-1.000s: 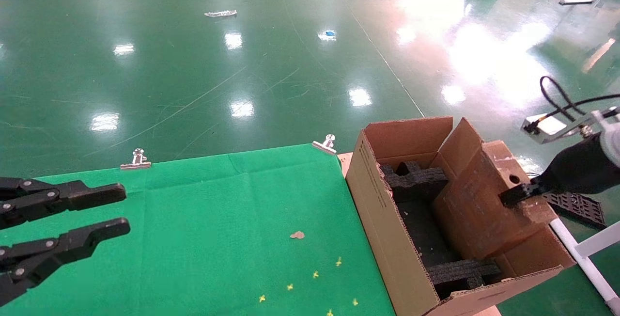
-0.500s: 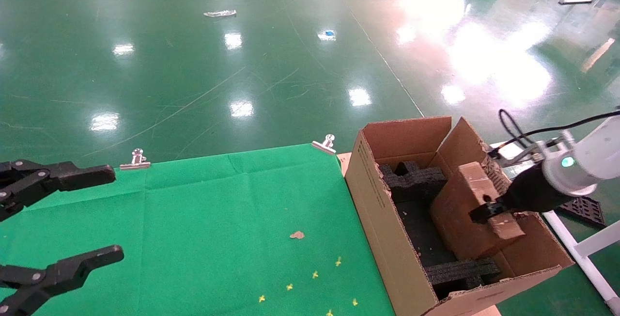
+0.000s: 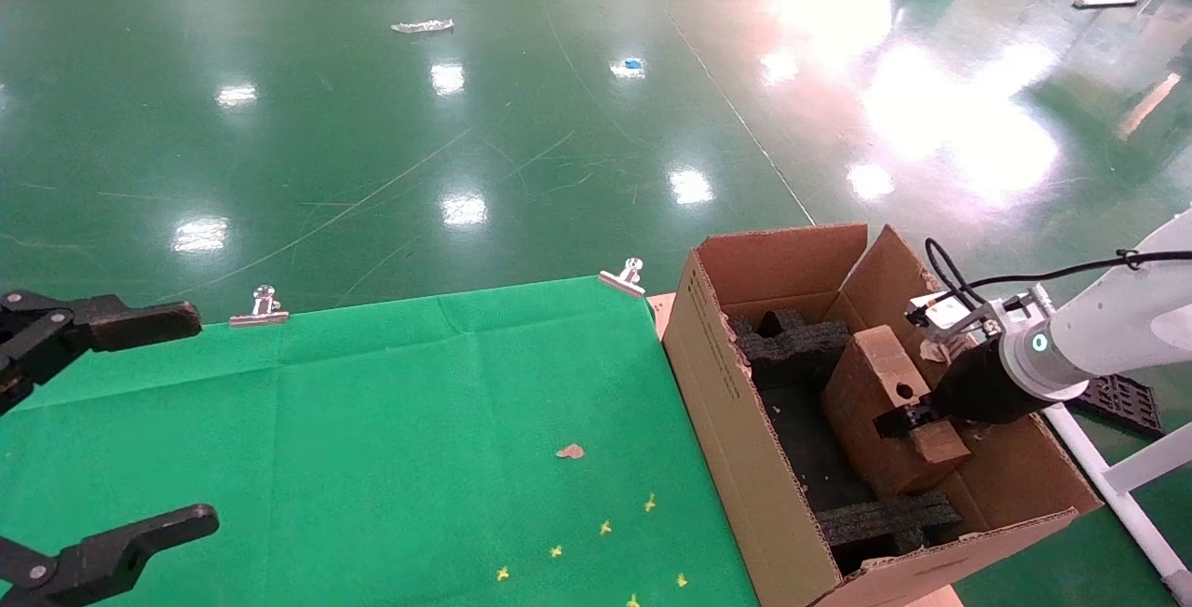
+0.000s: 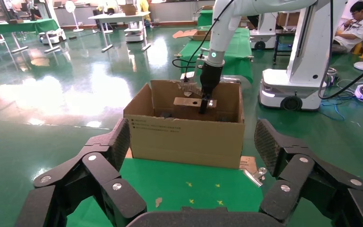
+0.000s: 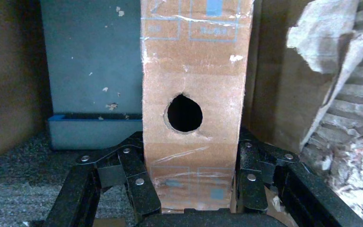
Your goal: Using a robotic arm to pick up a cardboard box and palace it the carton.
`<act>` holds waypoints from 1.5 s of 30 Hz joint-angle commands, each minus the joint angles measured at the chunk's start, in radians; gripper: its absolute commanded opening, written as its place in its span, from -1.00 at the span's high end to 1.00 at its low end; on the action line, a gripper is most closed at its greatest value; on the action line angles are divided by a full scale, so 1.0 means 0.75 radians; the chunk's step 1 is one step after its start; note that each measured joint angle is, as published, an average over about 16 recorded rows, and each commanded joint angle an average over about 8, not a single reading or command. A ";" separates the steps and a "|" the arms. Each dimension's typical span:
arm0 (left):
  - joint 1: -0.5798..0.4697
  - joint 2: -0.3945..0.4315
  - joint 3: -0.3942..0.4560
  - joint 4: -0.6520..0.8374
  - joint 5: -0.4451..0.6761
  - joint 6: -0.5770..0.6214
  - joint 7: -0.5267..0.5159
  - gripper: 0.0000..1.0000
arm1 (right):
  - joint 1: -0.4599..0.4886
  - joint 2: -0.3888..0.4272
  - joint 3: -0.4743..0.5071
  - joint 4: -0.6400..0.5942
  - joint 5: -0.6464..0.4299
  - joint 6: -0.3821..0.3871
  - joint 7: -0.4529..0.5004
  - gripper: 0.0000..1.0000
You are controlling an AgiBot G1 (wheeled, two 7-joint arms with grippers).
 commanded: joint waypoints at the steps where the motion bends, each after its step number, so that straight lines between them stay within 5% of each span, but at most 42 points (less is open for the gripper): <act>1: 0.000 0.000 0.000 0.000 0.000 0.000 0.000 -1.00 | -0.017 -0.003 0.005 -0.015 0.010 0.005 -0.020 -0.24; 4: 0.000 0.000 0.000 0.000 0.000 0.000 0.000 -1.00 | -0.016 -0.006 0.004 -0.033 0.009 -0.007 -0.040 -0.97; 5: 0.000 0.000 0.000 0.000 0.000 0.000 0.000 -1.00 | -0.013 -0.007 0.003 -0.039 0.007 -0.010 -0.046 -1.00; 31: -0.001 -0.001 0.002 0.000 -0.002 -0.001 0.001 -1.00 | 0.125 -0.028 -0.006 -0.110 -0.028 -0.060 -0.118 -1.00; 38: -0.001 -0.001 0.003 0.000 -0.002 -0.001 0.002 -1.00 | 0.359 0.021 0.024 -0.024 -0.027 -0.076 -0.214 -1.00; 45: -0.001 -0.001 0.004 0.000 -0.002 -0.002 0.002 -1.00 | 0.692 0.136 0.077 0.240 -0.047 -0.077 -0.301 -1.00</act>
